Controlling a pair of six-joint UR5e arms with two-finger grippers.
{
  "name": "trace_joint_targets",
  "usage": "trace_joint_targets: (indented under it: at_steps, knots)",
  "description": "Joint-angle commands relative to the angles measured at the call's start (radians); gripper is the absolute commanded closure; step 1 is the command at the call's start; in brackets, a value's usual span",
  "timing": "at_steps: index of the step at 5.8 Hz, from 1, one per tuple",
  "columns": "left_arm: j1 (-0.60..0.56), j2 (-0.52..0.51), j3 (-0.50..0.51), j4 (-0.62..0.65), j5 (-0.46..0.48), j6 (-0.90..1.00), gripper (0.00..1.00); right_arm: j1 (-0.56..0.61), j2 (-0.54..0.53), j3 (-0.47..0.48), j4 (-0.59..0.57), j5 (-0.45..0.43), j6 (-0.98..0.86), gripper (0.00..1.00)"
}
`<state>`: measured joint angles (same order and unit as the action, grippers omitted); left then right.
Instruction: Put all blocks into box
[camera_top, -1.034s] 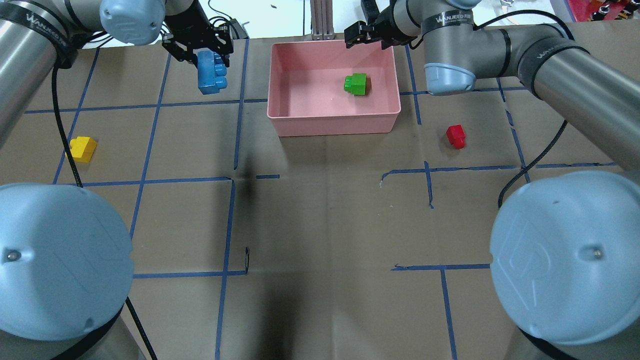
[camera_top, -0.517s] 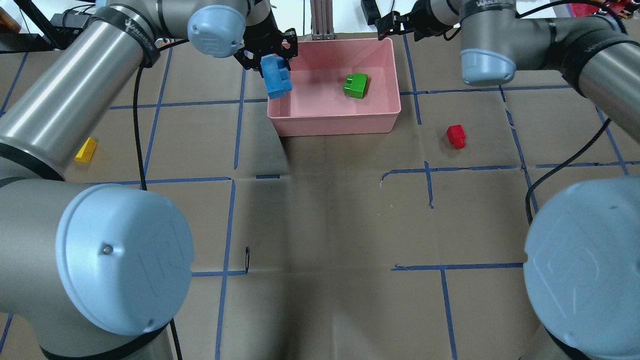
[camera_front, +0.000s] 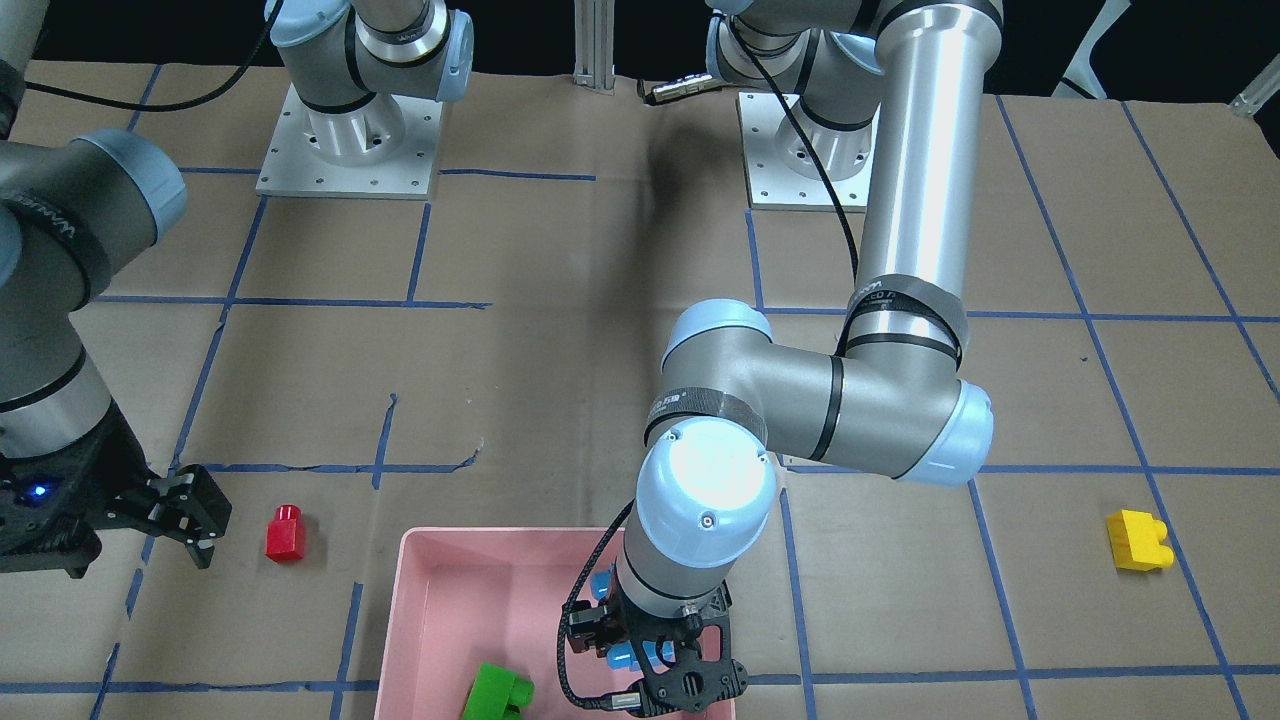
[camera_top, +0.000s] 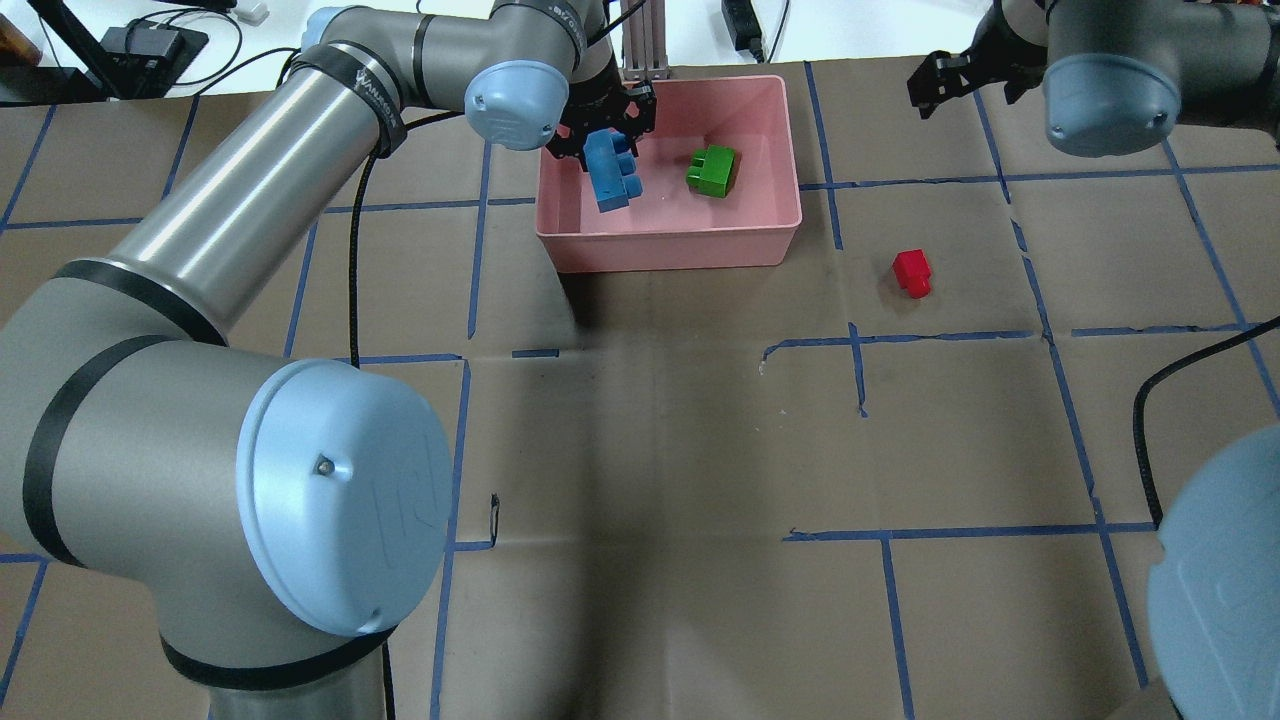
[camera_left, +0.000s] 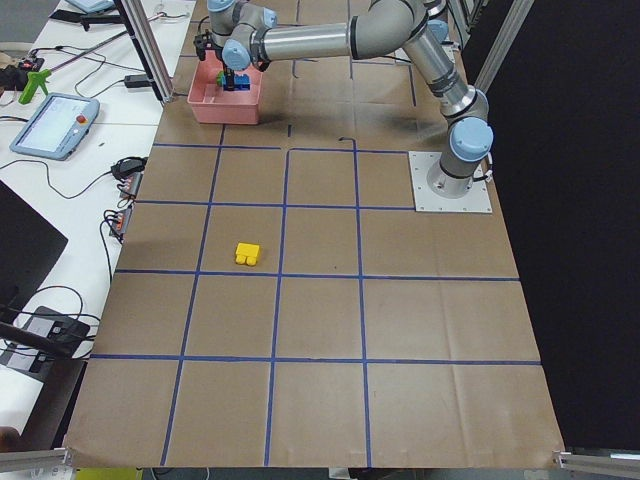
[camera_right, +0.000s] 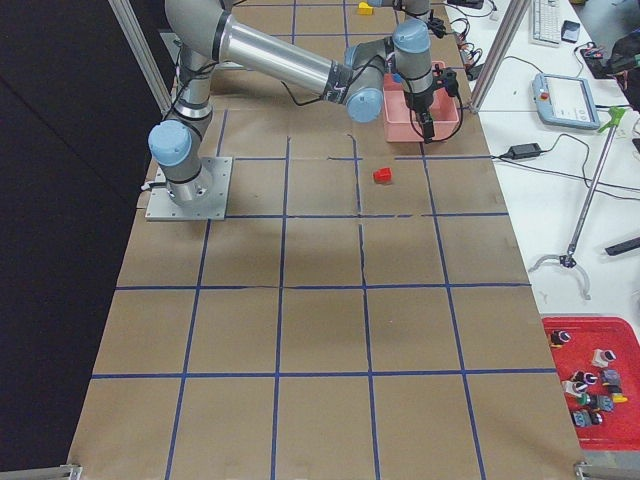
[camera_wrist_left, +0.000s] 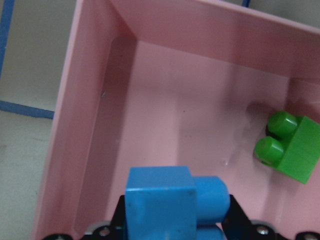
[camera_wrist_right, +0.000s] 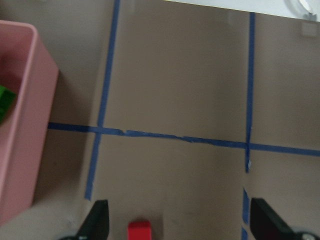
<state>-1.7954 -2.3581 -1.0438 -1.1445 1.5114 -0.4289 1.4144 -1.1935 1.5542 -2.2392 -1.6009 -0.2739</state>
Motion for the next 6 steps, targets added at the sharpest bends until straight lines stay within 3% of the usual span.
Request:
trace_joint_targets:
  at_steps: [1, 2, 4, 6]
  knots:
    - [0.001, -0.009, 0.004, 0.070, -0.003, -0.001, 0.00, 0.004, 0.026, 0.134, -0.145, -0.048, 0.007, 0.00]
    - [0.004, 0.005, 0.017, 0.066, 0.000, 0.002, 0.00, 0.009, 0.073, 0.154, -0.210, -0.042, 0.010, 0.01]
    - [0.049, 0.083, 0.048, 0.027, -0.002, 0.045, 0.00, 0.046, 0.133, 0.158, -0.217, -0.025, 0.053, 0.01]
    - [0.276, 0.187, -0.005, -0.164, -0.023, 0.275, 0.00, 0.041, 0.146, 0.194, -0.217, 0.015, 0.045, 0.01]
